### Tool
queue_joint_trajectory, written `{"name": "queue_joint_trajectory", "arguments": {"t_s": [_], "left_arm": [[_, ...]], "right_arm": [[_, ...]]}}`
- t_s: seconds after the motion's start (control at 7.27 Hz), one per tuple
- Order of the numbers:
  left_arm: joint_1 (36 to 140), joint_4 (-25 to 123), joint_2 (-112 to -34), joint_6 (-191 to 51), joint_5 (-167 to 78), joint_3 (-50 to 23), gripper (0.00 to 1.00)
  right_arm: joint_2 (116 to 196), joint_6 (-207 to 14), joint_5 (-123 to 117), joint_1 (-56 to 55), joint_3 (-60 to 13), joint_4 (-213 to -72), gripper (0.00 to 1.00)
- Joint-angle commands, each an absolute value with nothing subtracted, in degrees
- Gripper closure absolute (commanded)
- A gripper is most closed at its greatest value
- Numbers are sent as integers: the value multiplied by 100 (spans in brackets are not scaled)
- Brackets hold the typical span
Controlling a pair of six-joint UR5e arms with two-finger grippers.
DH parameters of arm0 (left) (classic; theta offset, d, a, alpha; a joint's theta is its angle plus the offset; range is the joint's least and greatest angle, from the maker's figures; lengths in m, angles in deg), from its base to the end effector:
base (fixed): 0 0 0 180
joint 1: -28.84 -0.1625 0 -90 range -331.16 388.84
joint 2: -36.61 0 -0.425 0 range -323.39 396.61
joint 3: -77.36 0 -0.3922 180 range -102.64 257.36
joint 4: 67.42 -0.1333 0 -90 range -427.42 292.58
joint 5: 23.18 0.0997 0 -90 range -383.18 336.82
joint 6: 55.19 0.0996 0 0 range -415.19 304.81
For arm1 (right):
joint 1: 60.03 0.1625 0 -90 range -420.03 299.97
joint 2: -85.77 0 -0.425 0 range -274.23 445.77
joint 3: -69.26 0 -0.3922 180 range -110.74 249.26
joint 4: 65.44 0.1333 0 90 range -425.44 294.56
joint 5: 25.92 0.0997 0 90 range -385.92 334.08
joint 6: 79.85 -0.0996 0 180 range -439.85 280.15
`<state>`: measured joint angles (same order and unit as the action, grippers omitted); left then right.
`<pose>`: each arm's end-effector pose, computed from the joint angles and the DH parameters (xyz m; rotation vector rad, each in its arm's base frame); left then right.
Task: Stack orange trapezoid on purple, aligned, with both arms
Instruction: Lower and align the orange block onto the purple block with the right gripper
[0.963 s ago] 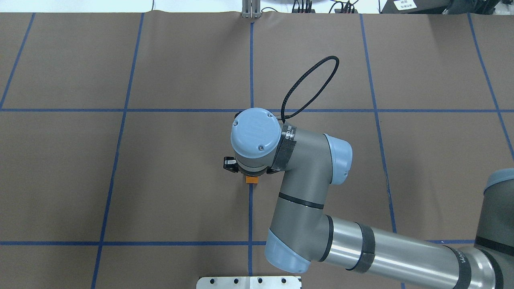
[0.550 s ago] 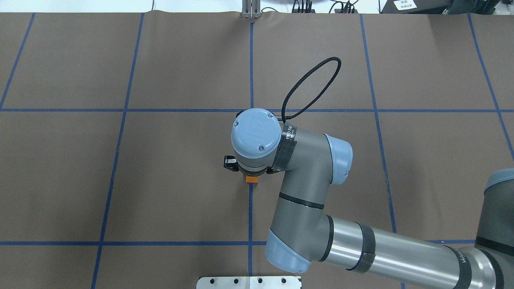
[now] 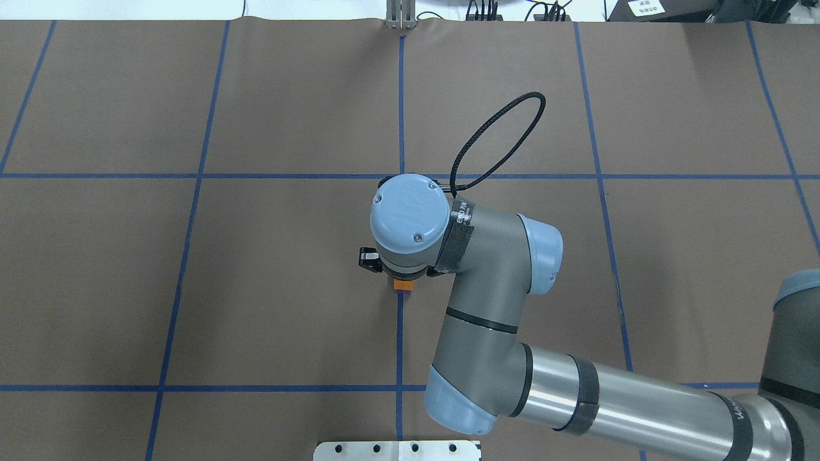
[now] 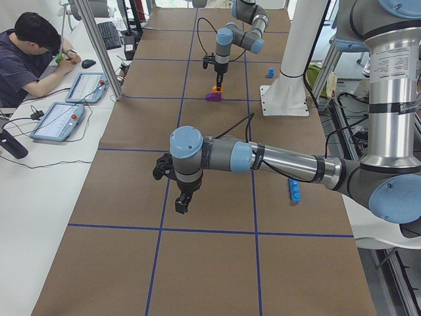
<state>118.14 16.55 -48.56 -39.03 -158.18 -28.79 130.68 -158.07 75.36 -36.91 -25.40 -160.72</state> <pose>-0.0573 -0.4553 0.5699 0.1931 0.7693 0.3150 -0.5935 -0.3772 0.1631 0.0537 -0.7943 0.1110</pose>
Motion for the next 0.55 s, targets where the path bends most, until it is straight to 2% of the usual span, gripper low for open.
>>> {"name": "queue_joint_trajectory", "arguments": {"t_s": [0.0, 0.41], "left_arm": [[11814, 1660, -4856, -3902, -15818, -2881, 0], [11814, 1660, -4864, -3902, -15818, -2863, 0]], "right_arm": [[13068, -15807, 7524, -3691, -2523, -16053, 100], [13068, -15799, 7524, -3691, -2470, -16053, 100]]}}
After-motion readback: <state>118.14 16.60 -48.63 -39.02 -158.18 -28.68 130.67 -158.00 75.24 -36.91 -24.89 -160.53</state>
